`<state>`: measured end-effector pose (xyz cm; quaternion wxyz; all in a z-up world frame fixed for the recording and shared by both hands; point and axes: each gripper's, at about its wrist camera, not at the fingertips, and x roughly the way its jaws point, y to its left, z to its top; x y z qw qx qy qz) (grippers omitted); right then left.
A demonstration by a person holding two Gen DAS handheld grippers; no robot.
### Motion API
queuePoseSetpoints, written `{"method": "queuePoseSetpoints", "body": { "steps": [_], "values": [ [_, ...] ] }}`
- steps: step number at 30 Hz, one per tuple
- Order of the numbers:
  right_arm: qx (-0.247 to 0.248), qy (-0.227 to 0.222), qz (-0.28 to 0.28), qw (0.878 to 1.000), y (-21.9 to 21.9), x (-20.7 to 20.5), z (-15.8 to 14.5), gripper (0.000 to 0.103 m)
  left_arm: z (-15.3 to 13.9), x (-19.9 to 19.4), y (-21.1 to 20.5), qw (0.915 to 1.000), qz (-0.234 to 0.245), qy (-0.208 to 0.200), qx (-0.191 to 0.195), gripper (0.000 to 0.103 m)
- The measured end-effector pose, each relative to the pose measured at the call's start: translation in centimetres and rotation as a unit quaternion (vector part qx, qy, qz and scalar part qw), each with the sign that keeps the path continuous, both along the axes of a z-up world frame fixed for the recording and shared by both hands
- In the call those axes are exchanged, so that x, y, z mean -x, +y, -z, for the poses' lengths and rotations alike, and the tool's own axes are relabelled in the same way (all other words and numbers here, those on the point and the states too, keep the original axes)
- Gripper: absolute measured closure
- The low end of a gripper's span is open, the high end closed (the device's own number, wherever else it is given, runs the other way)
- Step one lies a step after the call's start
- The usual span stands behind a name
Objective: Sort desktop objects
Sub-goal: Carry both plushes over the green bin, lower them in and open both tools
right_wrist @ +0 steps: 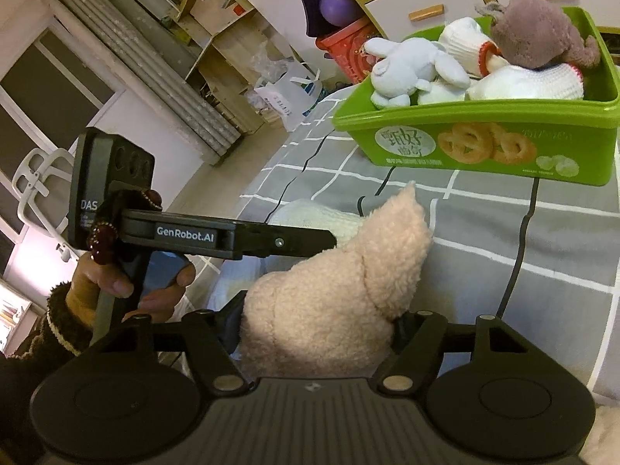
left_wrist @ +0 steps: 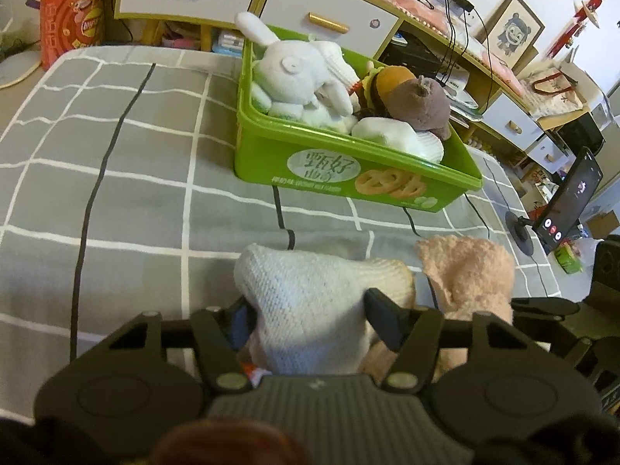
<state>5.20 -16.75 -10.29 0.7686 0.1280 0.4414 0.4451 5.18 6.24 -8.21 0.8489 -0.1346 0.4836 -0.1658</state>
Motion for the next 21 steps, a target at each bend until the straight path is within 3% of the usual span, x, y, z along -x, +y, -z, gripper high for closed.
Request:
{"method": "queuePoseSetpoints", "body": {
  "steps": [9, 21],
  "values": [
    [-0.004, -0.016, 0.034, 0.999, -1.9, -0.6, -1.3, 0.034, -0.5, 0.1, 0.4, 0.9998, -0.013, -0.008, 0.010, 0.057],
    [0.001, -0.046, 0.085, 0.995, -4.4, -1.6, -3.0, 0.034, -3.5, 0.0, 1.5, 0.9980, -0.040, -0.048, 0.001, 0.059]
  ]
}}
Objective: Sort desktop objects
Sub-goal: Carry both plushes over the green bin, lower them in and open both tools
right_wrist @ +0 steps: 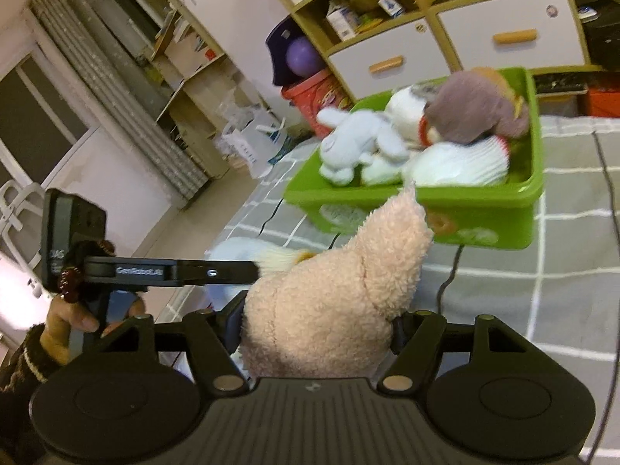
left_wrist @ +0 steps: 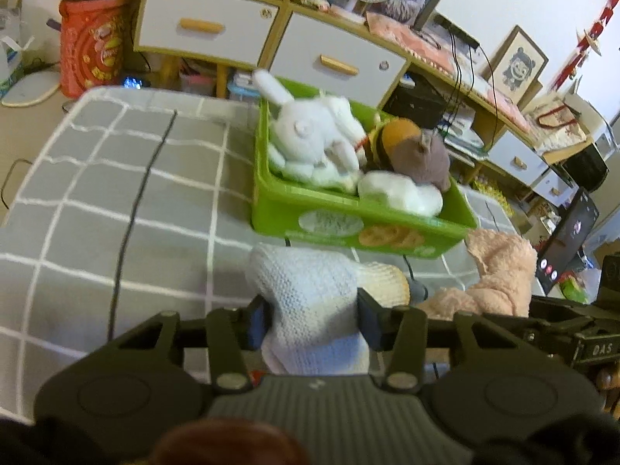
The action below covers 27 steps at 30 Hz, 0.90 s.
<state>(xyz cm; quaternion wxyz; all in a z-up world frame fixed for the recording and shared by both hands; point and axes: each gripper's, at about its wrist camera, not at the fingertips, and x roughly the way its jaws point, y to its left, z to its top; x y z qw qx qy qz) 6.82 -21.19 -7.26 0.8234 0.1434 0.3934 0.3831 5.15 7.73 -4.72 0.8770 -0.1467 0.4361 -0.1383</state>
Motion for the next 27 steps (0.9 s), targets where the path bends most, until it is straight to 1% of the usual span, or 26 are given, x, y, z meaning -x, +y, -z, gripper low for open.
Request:
{"method": "queuePoseSetpoints", "body": {
  "steps": [4, 13, 17, 21, 25, 27],
  "values": [
    [0.002, -0.012, 0.017, 1.000, -0.8, -0.4, -0.8, 0.034, -1.6, -0.3, 0.2, 0.9998, -0.007, -0.019, -0.008, 0.059],
    [0.012, -0.049, 0.064, 0.997, -2.6, -1.9, -3.3, 0.034, -5.0, -2.5, -1.6, 0.9974, 0.002, -0.052, -0.049, 0.059],
    [0.035, -0.074, 0.095, 0.992, -3.1, -2.9, -4.3, 0.034, -6.1, -4.5, -2.8, 0.9954, 0.006, -0.066, -0.069, 0.059],
    [0.061, -0.096, 0.124, 0.986, -3.3, -4.0, -4.8, 0.034, -6.4, -6.4, -4.2, 0.9929, 0.013, -0.075, -0.092, 0.059],
    [0.091, -0.103, 0.137, 0.981, -2.9, -4.7, -4.6, 0.034, -5.6, -8.1, -5.3, 0.9907, 0.014, -0.074, -0.113, 0.059],
    [0.107, -0.106, 0.139, 0.979, -2.5, -5.1, -4.4, 0.034, -4.9, -8.7, -5.8, 0.9905, 0.019, -0.067, -0.119, 0.059]
  ]
}}
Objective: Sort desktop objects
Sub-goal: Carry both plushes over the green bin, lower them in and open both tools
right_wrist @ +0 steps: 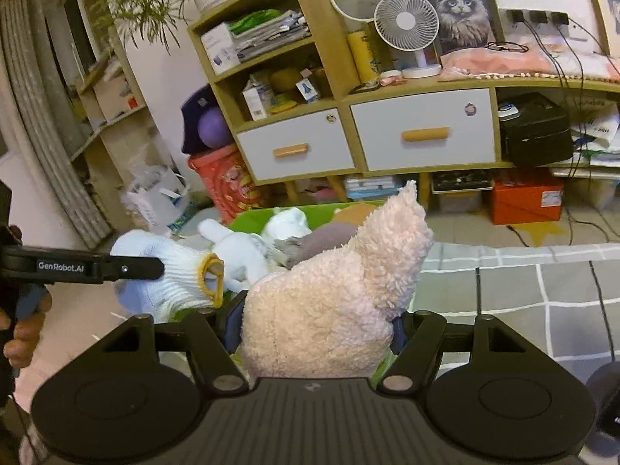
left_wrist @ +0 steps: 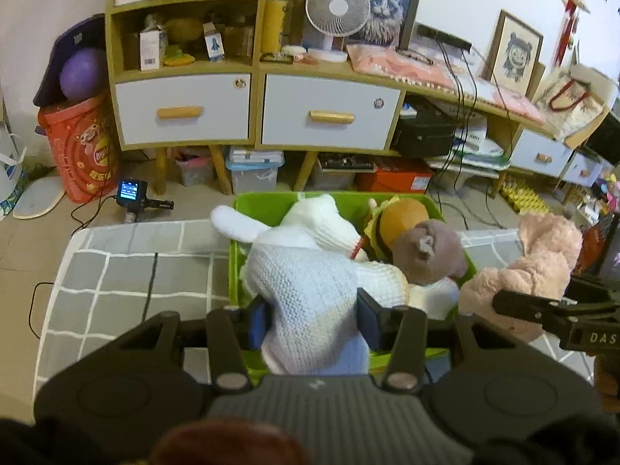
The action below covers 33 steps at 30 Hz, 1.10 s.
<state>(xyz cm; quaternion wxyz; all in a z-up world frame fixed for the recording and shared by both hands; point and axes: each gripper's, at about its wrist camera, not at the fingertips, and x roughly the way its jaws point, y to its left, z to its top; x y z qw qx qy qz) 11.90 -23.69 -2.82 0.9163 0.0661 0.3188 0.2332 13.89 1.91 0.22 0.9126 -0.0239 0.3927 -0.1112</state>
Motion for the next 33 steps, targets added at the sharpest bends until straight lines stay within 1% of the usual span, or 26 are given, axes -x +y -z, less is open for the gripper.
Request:
{"method": "queuePoseSetpoints", "body": {
  "steps": [6, 11, 25, 33],
  "values": [
    [0.040, -0.007, -0.003, 0.999, 1.8, -0.7, 0.6, 0.035, 1.6, -1.5, -0.5, 0.9996, 0.008, 0.022, -0.014, 0.059],
    [0.064, -0.006, -0.014, 0.998, 3.2, -1.3, 1.5, 0.035, 2.5, -2.7, -0.3, 0.9992, 0.008, 0.038, -0.012, 0.060],
    [0.076, 0.004, -0.035, 0.997, 4.9, -2.7, 2.4, 0.036, 4.2, -3.5, -0.7, 0.9981, 0.007, 0.052, -0.031, 0.060],
    [0.051, 0.017, -0.033, 0.998, 3.7, -3.0, 3.0, 0.036, 4.9, -3.6, -0.6, 0.9978, -0.001, 0.057, -0.035, 0.060]
  ]
}}
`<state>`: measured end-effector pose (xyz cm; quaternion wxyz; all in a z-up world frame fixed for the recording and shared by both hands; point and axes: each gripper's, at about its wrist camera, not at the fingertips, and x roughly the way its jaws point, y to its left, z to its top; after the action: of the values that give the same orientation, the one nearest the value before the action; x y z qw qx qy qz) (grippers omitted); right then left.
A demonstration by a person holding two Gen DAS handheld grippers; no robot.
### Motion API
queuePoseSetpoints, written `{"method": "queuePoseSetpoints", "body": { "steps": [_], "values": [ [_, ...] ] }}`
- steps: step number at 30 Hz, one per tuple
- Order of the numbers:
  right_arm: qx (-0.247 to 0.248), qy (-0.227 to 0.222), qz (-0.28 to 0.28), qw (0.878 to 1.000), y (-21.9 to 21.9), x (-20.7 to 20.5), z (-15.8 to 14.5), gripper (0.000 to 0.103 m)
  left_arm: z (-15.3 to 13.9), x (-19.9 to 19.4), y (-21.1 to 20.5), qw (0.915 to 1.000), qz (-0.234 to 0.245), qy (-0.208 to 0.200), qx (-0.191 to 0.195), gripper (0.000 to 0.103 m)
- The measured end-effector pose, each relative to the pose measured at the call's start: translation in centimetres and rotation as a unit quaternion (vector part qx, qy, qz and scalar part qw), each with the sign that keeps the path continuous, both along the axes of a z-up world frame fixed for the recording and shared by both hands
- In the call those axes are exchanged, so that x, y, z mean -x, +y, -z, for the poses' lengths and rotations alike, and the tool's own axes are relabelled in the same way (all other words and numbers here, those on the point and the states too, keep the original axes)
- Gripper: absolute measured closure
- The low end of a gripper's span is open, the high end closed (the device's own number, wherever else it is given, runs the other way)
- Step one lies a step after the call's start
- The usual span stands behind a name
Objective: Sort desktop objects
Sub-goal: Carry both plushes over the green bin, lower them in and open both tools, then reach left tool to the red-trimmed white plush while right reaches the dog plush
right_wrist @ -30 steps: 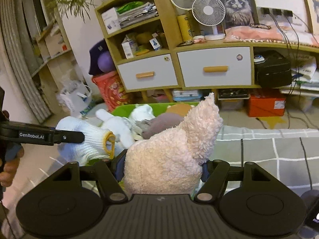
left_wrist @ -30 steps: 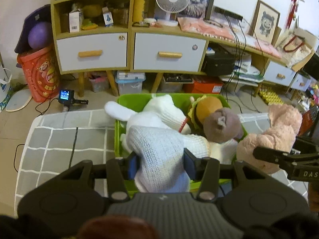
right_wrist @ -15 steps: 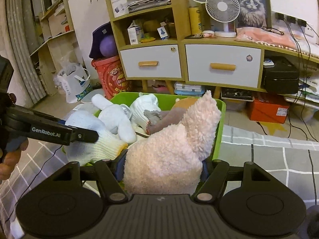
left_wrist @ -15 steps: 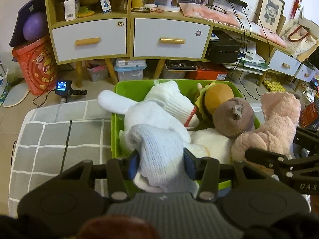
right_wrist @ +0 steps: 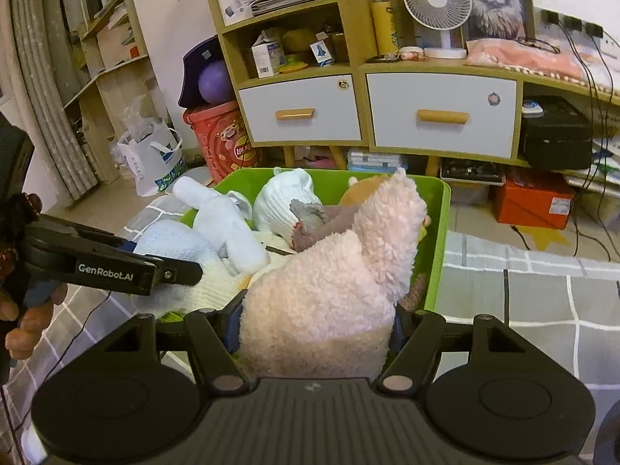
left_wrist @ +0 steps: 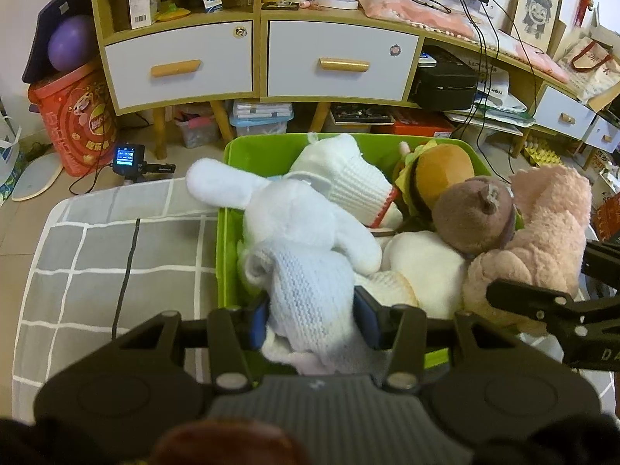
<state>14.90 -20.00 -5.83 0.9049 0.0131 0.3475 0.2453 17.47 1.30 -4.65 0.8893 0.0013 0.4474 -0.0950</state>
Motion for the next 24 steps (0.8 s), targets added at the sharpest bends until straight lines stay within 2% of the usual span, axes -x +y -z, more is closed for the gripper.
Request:
{"method": "queuePoseSetpoints", "body": {
  "steps": [4, 8, 14, 17, 20, 24],
  "values": [
    [-0.001, -0.004, 0.000, 1.000, -0.2, 0.2, -0.1, 0.035, -0.2, 0.4, -0.1, 0.9999, 0.002, -0.011, -0.004, 0.058],
    [-0.003, -0.011, 0.002, 1.000, -0.6, 0.6, -0.3, 0.028, -0.5, 0.5, 0.0, 0.9999, -0.001, -0.013, -0.004, 0.050],
    [-0.002, -0.015, 0.007, 1.000, -1.3, 1.0, -0.9, 0.022, -1.2, 1.0, -0.4, 0.9999, 0.002, -0.015, -0.006, 0.031],
    [-0.006, -0.016, 0.011, 1.000, -1.9, 1.3, -1.4, 0.021, -1.9, 1.5, -0.5, 0.9998, 0.004, -0.019, -0.005, 0.028],
    [-0.010, -0.013, 0.012, 1.000, -2.6, 1.8, -1.9, 0.021, -2.6, 1.9, -0.6, 0.9998, 0.005, -0.020, -0.001, 0.017],
    [-0.021, -0.004, 0.013, 1.000, -3.6, 2.4, -2.6, 0.019, -3.4, 2.9, -0.7, 0.9998, 0.007, -0.021, 0.001, 0.010]
  ]
}}
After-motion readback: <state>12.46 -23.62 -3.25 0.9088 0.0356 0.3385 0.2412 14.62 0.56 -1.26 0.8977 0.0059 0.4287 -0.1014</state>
